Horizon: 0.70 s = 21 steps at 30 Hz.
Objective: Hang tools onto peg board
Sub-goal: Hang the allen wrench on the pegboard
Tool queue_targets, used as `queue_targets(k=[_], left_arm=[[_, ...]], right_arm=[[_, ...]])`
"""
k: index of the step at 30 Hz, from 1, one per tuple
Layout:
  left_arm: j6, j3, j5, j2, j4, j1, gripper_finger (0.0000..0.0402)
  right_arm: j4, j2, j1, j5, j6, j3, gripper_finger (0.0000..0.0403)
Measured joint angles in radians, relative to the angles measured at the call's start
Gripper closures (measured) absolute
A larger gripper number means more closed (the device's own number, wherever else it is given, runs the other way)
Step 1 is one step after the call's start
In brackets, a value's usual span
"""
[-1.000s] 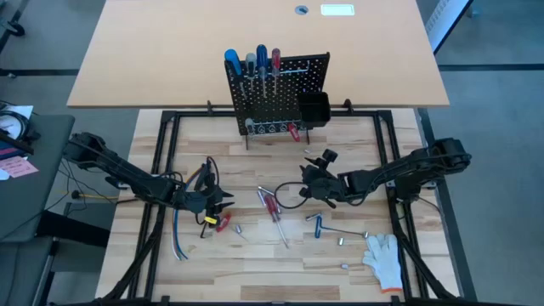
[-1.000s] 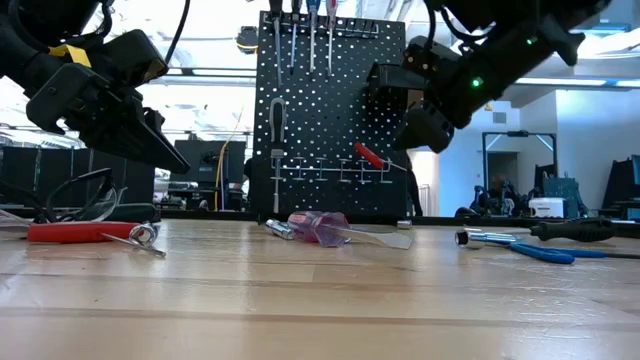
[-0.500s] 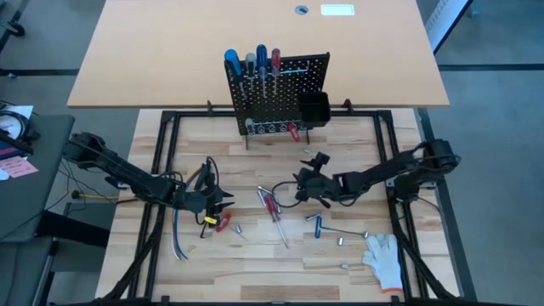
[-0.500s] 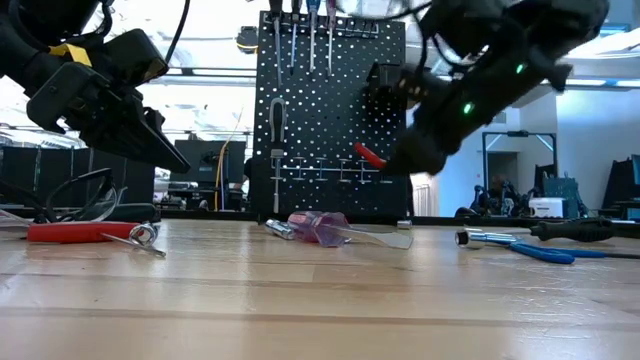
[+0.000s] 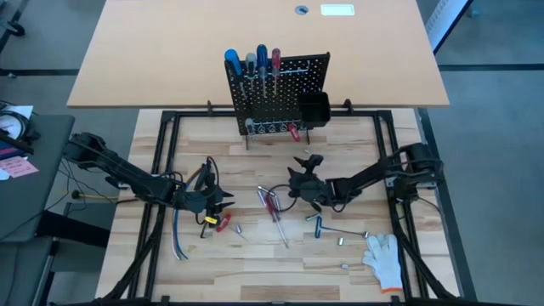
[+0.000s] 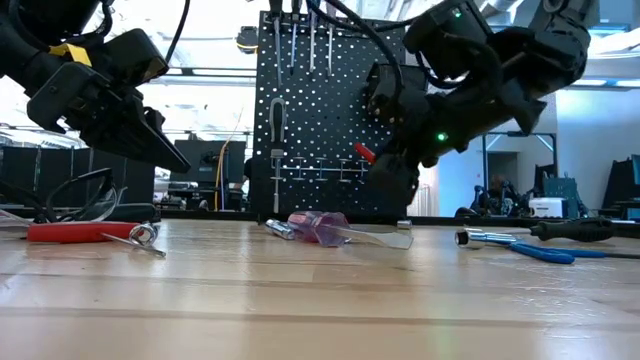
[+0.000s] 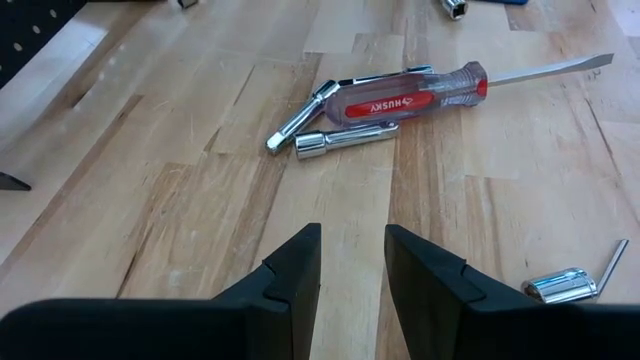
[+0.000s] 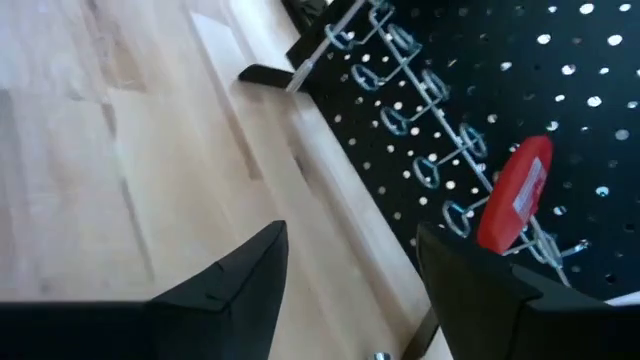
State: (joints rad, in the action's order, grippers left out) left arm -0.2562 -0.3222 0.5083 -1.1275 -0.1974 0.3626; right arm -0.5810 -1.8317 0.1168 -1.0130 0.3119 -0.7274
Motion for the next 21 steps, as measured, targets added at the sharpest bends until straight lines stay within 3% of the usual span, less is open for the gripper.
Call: queue_targets(k=[8, 12, 21], left_arm=[[0.000, 0.000, 0.000, 0.000, 0.000, 0.000, 0.0295], [0.000, 0.000, 0.000, 0.000, -0.002, 0.000, 0.0295], [0.001, 0.000, 0.000, 0.000, -0.002, 0.000, 0.0295]], right_arm=[[0.007, 0.027, -0.002, -0.015, 0.161, -0.042, 0.0126], [0.004, 0.028, -0.020, -0.091, 0.229, -0.062, 0.0121], [0.004, 0.028, -0.118, -0.097, 0.177, -0.081, 0.0121]])
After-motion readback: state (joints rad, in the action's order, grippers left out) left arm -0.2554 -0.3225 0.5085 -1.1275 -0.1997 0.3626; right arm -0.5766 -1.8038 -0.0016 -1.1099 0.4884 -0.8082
